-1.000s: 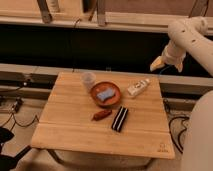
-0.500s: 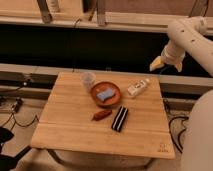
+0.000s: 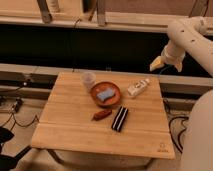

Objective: Push the ceramic bowl across the table

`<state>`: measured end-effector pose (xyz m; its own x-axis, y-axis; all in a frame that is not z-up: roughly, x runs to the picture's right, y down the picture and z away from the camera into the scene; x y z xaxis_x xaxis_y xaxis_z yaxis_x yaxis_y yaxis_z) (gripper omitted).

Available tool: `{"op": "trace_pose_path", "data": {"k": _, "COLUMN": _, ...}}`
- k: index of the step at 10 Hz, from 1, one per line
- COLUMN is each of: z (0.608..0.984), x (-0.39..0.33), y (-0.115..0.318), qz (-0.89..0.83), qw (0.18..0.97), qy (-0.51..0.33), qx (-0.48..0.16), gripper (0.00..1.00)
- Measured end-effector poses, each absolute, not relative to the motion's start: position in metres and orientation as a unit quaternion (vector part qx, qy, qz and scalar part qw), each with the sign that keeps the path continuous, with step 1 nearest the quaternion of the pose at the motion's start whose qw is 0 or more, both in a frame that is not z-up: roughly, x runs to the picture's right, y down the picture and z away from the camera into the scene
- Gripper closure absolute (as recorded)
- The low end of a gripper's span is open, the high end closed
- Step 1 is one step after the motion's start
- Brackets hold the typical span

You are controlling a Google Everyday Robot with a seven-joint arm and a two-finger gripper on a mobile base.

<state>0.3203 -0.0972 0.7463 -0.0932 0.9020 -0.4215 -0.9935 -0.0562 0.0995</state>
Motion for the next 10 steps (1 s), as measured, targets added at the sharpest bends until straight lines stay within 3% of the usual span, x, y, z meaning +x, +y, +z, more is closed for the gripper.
{"op": "trace_pose_path", "data": {"k": 3, "z": 0.7463, "x": 0.3205, "y": -0.0971, "qz": 0.716, "qw": 0.662, "qy": 0.184, "qx": -0.124, "gripper": 0.21}}
{"op": "trace_pose_path", "data": {"k": 4, "z": 0.7462, "x": 0.3206, "y": -0.0971, "qz": 0.716, "qw": 0.662, "qy": 0.184, "qx": -0.124, "gripper": 0.27}}
{"op": "trace_pose_path", "data": {"k": 10, "z": 0.7456, "x": 0.3207, "y": -0.0968, "qz": 0.711, "qw": 0.667, "qy": 0.187, "qx": -0.122, "gripper": 0.87}}
